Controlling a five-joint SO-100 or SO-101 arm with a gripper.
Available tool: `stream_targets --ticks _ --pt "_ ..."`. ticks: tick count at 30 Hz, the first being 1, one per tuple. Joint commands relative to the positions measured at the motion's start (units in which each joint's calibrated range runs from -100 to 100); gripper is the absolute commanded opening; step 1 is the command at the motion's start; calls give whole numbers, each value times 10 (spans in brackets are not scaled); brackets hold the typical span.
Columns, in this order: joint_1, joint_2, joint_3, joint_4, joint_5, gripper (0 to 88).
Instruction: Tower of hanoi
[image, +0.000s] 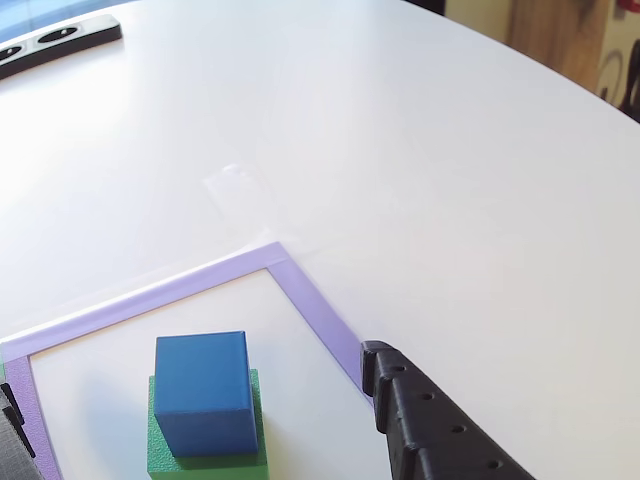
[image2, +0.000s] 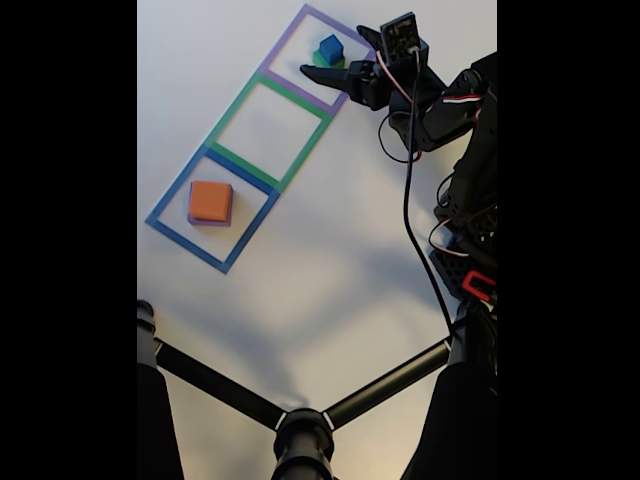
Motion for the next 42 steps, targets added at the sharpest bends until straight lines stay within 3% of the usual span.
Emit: stream_targets --ticks 1,12,22,42 --pt "-6 1 -23 3 0 424" --pt "-14 36 -62 9 0 405" --pt "-20 36 -51 13 0 298" --pt "-26 40 -44 17 0 165"
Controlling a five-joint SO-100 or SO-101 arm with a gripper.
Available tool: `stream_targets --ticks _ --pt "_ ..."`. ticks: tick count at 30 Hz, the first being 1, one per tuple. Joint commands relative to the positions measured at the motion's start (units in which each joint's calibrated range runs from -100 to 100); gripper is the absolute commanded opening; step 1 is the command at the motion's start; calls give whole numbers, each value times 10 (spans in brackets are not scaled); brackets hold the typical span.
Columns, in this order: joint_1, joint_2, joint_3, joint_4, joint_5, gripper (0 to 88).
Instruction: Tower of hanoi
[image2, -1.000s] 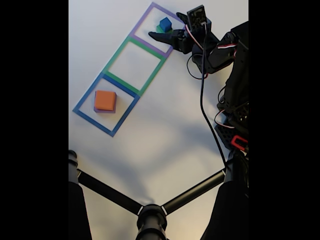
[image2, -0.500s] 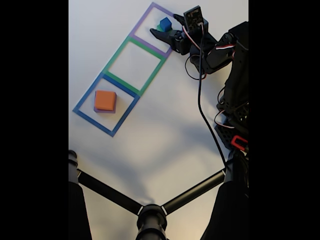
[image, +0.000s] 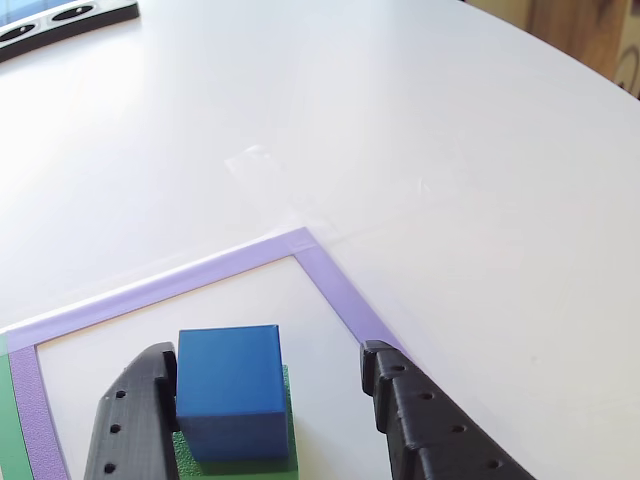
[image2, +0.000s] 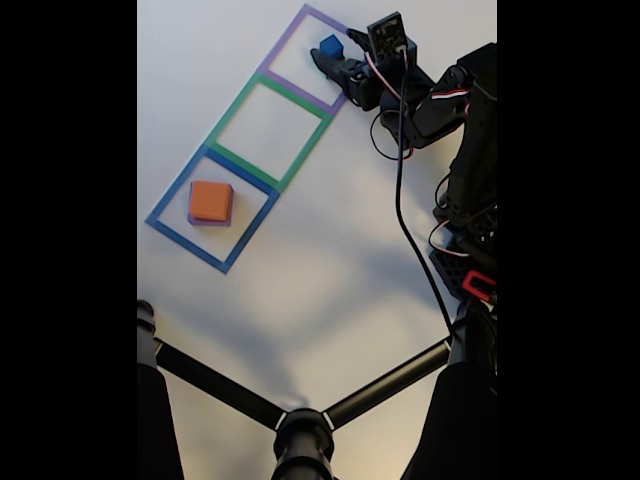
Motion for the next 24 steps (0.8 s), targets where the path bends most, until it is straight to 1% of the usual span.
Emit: stream_targets --ticks 1,24 --pt "-7 -6 2 7 0 158" --pt "-23 -3 3 5 0 44"
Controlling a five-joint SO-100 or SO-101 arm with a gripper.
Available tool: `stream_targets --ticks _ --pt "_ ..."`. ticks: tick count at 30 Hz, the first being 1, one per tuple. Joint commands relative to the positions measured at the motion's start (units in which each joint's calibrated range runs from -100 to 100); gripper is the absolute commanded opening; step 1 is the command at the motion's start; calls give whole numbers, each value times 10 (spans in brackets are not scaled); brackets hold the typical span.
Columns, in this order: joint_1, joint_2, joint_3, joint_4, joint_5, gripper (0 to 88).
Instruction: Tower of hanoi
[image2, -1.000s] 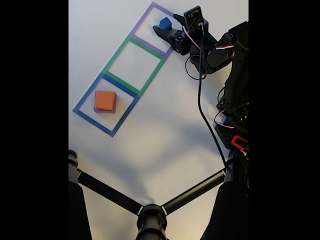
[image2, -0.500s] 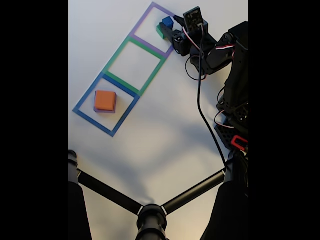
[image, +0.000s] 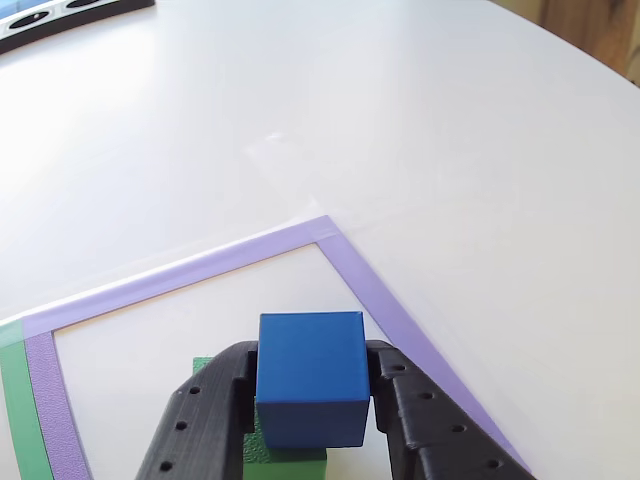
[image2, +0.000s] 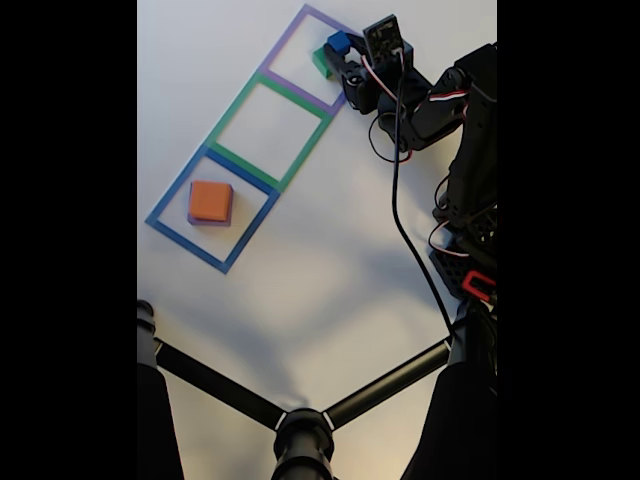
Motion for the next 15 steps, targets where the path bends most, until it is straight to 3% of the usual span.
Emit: stream_targets --ticks 1,9,15 --pt "-9 -3 0 1 0 41" --pt "-15 -81 18 66 0 33" --pt "-29 -269 35 253 0 27"
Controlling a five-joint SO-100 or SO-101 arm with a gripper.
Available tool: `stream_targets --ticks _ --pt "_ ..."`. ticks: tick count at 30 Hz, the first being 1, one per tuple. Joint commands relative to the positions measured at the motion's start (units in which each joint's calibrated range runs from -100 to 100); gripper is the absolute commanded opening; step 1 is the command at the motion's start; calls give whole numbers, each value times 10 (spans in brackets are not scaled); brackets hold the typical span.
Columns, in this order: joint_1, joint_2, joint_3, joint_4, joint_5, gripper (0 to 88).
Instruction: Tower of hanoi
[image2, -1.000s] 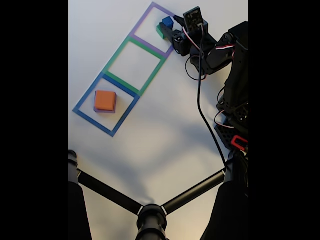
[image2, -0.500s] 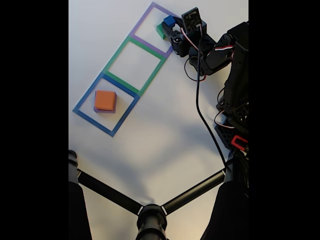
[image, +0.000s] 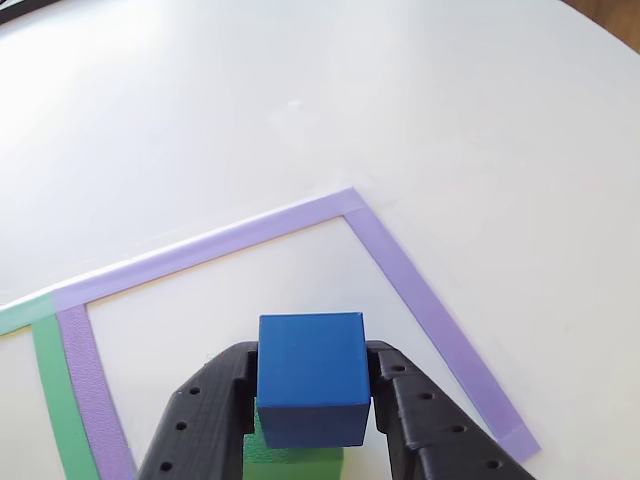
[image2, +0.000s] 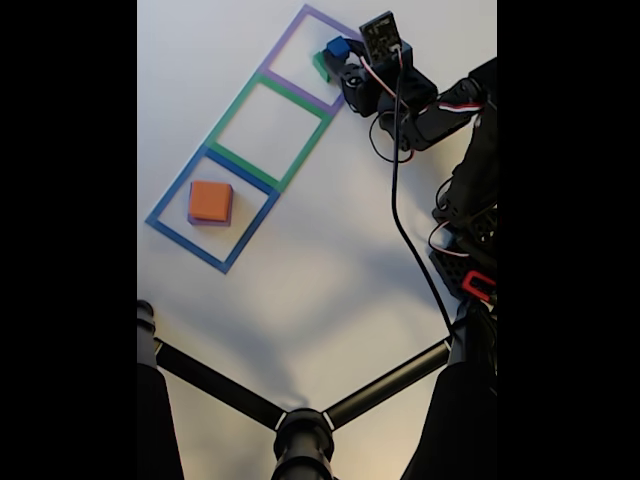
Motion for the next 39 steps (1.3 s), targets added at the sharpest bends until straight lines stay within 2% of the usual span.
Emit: stream_targets --ticks 1,7,14,21,26,29,32,35,39 --pt "-13 -174 2 145 0 27" --pt "-22 -325 -31 354 0 26" --pt "-18 -469 -133 672 0 27" --pt "-38 -556 -343 1064 0 28" --pt "-87 -581 -494 1282 0 29" --pt "-114 -590 -548 1360 0 30" --pt "-125 -599 -559 1386 0 31" --pt "-126 -601 -536 1377 0 31" --pt "-121 -615 -439 1293 0 32"
